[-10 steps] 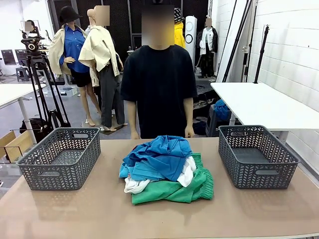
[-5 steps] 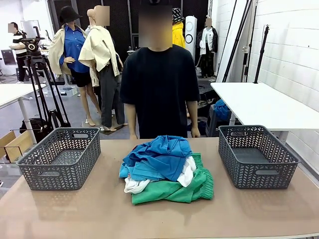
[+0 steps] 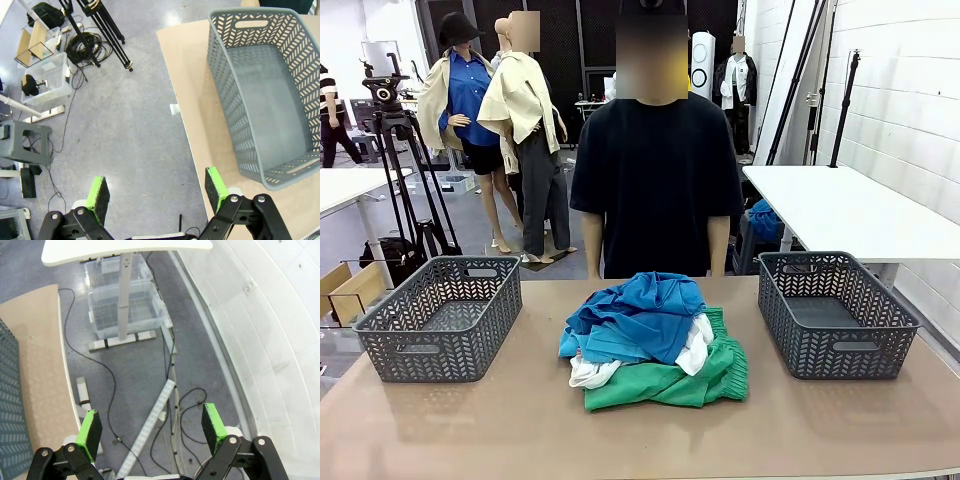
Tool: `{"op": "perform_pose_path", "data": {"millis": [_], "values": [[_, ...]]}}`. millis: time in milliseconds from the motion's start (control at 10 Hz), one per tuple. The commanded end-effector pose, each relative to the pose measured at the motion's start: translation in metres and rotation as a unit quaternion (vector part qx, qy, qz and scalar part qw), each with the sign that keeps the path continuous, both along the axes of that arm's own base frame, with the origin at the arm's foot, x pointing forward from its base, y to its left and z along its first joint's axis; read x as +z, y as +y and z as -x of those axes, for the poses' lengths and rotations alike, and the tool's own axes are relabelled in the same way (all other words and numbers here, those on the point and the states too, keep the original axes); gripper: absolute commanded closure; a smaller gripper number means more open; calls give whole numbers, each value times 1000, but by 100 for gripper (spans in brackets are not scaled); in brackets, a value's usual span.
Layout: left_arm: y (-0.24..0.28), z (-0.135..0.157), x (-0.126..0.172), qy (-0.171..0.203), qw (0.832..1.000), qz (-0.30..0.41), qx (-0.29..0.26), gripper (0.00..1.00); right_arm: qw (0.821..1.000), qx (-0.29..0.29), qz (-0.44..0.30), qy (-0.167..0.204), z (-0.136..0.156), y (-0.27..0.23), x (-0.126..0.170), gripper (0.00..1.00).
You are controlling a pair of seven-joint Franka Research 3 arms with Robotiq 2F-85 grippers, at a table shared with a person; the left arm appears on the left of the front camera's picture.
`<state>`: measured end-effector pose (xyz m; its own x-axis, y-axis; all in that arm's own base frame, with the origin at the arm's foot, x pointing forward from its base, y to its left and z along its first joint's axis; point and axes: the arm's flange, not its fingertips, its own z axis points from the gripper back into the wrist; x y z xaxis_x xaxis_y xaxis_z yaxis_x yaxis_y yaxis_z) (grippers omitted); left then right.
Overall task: Sort the tops and bottoms.
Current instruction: Lift clothes from the center of the table with your left hand.
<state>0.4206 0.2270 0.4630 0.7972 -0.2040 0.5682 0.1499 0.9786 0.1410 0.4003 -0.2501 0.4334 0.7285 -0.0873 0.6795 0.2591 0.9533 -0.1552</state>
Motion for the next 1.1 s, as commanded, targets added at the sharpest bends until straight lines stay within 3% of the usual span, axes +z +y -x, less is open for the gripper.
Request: {"op": "perform_pose_path", "data": {"millis": [0, 300, 400, 500, 700, 1000], "values": [[-12, -8, 18, -27, 1000, 2, -13, 0, 1000, 1, 1, 4, -1, -3, 2, 0], [-76, -21, 94, -135, 986, 7, -103, 0, 1000, 1, 1, 4, -1, -3, 2, 0], [-105, -22, 116, -166, 974, 20, -151, 0, 1000, 1, 1, 4, -1, -3, 2, 0], [-145, -24, 128, -181, 954, 21, -237, 0, 1000, 1, 1, 4, -1, -3, 2, 0], [-223, -38, 120, -145, 916, 33, -374, 0, 1000, 1, 1, 4, -1, -3, 2, 0], [-357, -56, 80, -79, 875, 27, -478, 0, 1000, 1, 1, 4, -1, -3, 2, 0]]}}
